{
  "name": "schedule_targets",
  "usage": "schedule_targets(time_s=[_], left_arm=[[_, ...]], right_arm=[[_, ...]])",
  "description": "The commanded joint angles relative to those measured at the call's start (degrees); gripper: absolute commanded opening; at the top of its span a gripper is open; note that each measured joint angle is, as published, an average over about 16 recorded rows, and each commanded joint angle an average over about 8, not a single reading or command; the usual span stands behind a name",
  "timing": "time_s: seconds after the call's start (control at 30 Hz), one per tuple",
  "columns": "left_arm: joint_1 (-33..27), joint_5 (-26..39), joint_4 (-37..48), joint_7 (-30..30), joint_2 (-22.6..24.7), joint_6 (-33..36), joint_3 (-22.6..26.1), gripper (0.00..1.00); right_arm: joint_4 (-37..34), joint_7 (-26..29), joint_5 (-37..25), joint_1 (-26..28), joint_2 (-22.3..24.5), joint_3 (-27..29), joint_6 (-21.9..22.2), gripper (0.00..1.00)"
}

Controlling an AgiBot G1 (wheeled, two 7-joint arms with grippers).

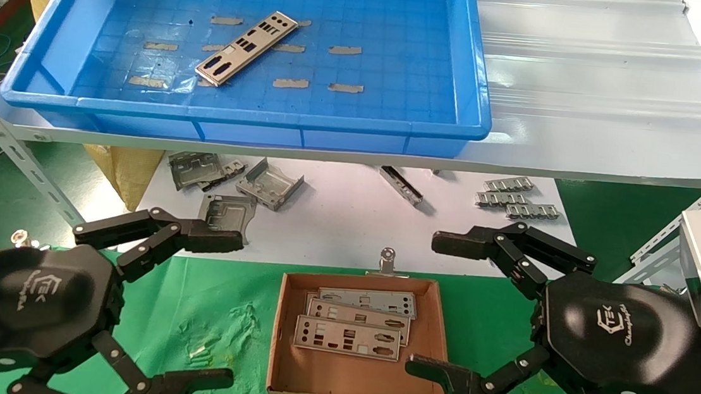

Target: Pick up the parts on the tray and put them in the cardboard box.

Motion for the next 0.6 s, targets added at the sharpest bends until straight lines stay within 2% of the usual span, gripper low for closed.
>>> schedule_targets(time_s=[0.03,0.6], left_arm=[[0.0,0.0,0.0,0.0,0.0,0.0,0.0,1.0],[0.0,0.0,0.0,0.0,0.0,0.0,0.0,1.0]], right_arm=[[0.0,0.0,0.0,0.0,0.0,0.0,0.0,1.0],[0.0,0.0,0.0,0.0,0.0,0.0,0.0,1.0]])
